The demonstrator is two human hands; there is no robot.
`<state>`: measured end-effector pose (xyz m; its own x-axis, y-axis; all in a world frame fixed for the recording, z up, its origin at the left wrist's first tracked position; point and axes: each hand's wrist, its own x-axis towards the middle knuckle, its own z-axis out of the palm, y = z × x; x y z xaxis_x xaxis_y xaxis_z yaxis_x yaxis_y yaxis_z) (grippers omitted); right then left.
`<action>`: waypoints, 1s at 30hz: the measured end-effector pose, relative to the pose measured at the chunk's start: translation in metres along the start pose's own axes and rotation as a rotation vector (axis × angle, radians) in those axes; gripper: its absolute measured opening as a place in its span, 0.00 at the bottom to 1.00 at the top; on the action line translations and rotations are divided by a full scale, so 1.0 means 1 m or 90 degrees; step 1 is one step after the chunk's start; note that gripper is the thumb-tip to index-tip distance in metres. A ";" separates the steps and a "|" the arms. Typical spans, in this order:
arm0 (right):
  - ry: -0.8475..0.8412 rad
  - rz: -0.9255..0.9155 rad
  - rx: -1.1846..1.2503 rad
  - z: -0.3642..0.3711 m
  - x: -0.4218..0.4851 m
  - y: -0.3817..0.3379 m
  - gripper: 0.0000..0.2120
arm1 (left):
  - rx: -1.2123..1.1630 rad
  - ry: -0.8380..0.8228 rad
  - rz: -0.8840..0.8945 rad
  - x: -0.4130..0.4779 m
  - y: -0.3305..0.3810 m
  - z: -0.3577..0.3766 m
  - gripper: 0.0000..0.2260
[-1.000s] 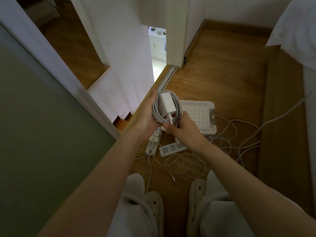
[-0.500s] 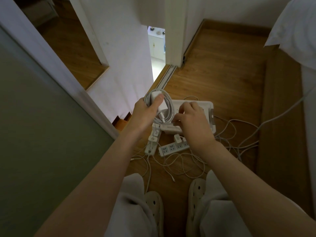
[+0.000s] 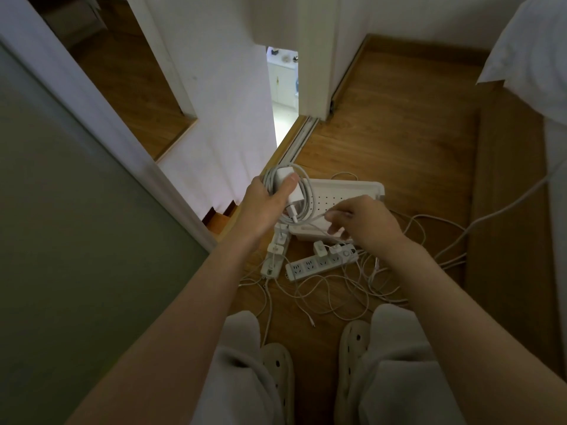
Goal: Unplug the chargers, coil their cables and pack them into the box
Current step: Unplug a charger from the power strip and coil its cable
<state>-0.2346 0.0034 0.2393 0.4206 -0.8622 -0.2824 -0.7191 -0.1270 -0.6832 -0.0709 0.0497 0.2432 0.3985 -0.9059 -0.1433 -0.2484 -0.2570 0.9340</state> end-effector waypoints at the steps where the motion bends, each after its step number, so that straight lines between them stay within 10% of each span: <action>1: -0.005 0.004 0.096 -0.002 0.000 -0.002 0.07 | -0.017 0.001 -0.014 0.000 0.002 -0.001 0.10; 13: 0.065 0.158 0.730 -0.001 -0.003 -0.016 0.08 | -0.177 -0.059 -0.118 -0.005 0.012 0.006 0.15; 19: 0.182 -0.068 0.120 0.015 -0.001 -0.019 0.15 | -0.177 -0.097 -0.020 -0.010 0.017 0.009 0.11; 30: 0.136 -0.031 0.119 0.008 0.003 -0.009 0.15 | -0.153 -0.078 0.062 -0.009 0.017 0.014 0.12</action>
<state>-0.2221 0.0055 0.2393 0.3121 -0.9434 -0.1123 -0.5784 -0.0949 -0.8102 -0.0906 0.0493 0.2555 0.2695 -0.9602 -0.0739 -0.0588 -0.0929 0.9939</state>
